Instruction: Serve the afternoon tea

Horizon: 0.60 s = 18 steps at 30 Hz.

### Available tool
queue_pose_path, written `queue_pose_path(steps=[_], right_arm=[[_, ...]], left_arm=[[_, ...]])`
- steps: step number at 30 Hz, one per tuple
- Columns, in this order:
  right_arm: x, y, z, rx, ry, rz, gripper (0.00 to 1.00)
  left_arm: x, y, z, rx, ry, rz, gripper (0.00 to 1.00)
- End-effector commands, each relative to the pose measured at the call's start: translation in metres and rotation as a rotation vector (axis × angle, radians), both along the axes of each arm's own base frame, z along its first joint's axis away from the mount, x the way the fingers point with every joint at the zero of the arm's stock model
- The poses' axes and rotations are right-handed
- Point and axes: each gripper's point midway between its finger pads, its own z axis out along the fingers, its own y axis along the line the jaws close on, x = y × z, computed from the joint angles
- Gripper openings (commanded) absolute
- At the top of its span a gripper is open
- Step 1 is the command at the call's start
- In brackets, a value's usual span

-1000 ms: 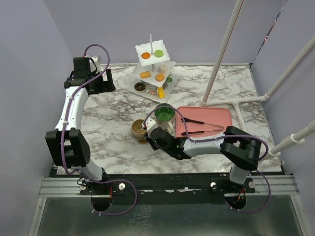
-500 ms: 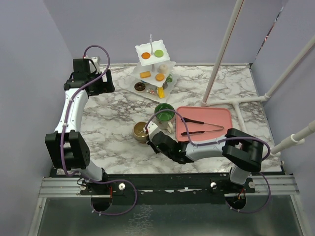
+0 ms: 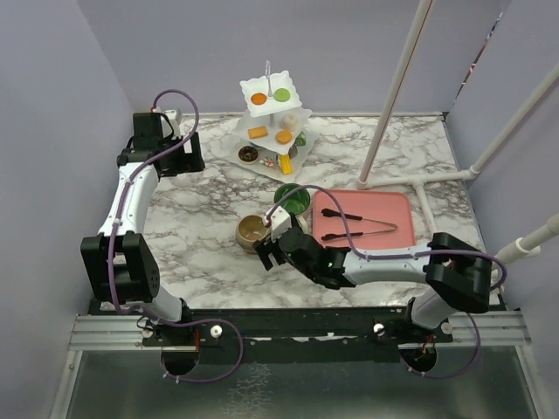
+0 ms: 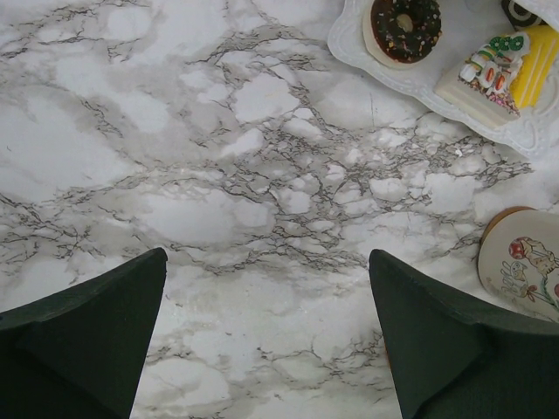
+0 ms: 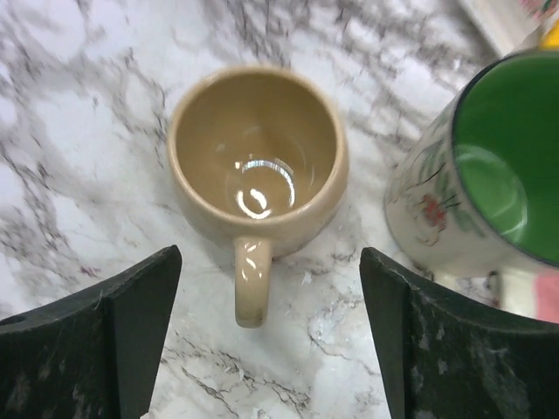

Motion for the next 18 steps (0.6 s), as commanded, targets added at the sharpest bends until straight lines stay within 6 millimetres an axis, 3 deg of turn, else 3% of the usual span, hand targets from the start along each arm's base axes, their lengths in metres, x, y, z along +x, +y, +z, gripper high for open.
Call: queue_pose_path(steps=[1,3,5,11,14,18], right_arm=[[0.006,-0.007,0.06,0.1,-0.045,-0.063,0.88],[0.011,-0.021,0.076,0.125,-0.046,-0.1,0.91],[0.027,-0.048,0.09,0.16,-0.029,-0.19,0.95],[0.094,-0.202,0.092,0.411,0.112,-0.642,1.0],[0.109,-0.27,0.083,0.465,0.126,-0.879,1.0],[0.118,-0.335,0.074,0.47,0.034,-1.141,1.0]], left_arm=[[0.002,0.006,-0.002,0.047,-0.039,-0.022,0.99],[0.004,0.006,-0.012,0.054,-0.038,-0.038,0.99],[0.007,0.002,-0.025,0.047,-0.054,-0.062,0.99],[0.024,-0.001,-0.061,0.067,-0.251,-0.101,0.99],[0.029,0.002,-0.078,0.076,-0.302,-0.089,0.99],[0.03,0.001,-0.099,0.046,-0.331,-0.061,0.99]])
